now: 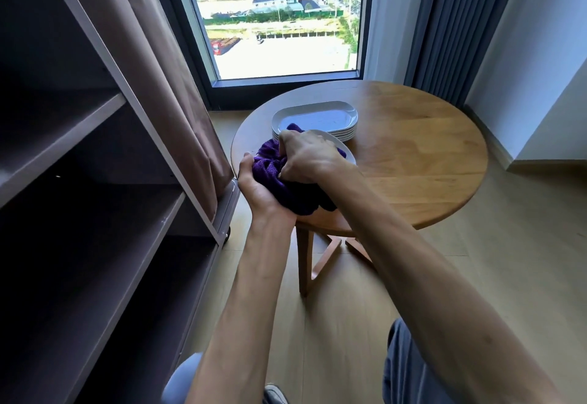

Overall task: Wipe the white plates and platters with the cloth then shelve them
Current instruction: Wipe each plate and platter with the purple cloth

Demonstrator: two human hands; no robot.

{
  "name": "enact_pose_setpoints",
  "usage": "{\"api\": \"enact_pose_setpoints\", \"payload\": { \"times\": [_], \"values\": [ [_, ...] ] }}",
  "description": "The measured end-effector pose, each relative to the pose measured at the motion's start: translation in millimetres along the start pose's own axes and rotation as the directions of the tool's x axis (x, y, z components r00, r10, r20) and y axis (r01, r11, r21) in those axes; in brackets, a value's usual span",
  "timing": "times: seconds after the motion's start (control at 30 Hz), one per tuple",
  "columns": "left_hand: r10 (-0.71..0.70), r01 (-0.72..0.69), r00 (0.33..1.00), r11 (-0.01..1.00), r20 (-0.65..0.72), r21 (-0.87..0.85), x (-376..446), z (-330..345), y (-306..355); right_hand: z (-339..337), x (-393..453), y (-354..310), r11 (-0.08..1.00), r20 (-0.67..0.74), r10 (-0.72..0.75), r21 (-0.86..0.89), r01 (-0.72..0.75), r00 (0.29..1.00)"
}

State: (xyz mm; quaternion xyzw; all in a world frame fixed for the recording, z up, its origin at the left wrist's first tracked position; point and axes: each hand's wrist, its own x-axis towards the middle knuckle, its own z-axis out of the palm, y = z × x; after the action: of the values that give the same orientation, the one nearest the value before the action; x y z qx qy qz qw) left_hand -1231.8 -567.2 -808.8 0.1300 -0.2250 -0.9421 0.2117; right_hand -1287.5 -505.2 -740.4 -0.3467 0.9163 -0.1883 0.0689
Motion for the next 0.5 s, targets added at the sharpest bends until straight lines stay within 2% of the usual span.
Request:
{"api": "enact_pose_setpoints", "payload": {
  "times": [0.37, 0.5],
  "values": [
    [0.034, -0.033, 0.999, 0.998, -0.013, 0.062, 4.0, -5.1, -0.8, 0.7, -4.8, 6.6, 0.998, -0.002, 0.042, 0.038, -0.042, 0.999],
    [0.005, -0.001, 0.999, 0.997, -0.045, 0.073, 5.8, -3.8, -3.4, 1.5, -3.8, 11.7, 0.995, 0.000, 0.079, 0.065, -0.079, 0.997]
  ]
}}
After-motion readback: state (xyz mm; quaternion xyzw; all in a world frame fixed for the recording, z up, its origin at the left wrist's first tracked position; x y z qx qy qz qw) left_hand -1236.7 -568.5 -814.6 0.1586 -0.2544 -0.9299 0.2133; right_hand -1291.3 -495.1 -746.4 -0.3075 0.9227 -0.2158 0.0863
